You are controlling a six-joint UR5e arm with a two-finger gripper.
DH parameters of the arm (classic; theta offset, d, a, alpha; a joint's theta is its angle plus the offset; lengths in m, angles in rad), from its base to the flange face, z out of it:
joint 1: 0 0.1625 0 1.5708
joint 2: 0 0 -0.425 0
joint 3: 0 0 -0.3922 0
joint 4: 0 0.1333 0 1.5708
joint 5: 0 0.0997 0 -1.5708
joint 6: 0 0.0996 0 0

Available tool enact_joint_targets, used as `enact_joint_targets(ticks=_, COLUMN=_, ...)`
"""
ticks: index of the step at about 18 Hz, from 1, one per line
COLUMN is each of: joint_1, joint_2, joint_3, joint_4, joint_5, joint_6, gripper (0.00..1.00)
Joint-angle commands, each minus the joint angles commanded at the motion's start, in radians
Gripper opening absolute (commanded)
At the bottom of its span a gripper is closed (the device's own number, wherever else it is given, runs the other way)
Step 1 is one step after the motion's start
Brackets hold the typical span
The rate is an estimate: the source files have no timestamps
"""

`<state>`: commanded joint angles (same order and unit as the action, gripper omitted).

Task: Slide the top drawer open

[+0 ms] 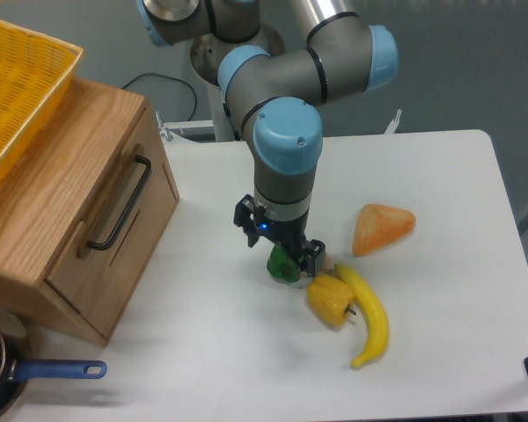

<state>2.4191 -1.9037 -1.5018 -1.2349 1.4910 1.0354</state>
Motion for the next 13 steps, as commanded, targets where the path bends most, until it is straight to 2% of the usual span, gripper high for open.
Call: enact_joint_targets(ticks=13, joint_1=-0.005, joint_2=-0.015, joint_3=-0.005, joint_4=0.008, joint_5=0.008, joint_6=-0.015, gripper=1.0)
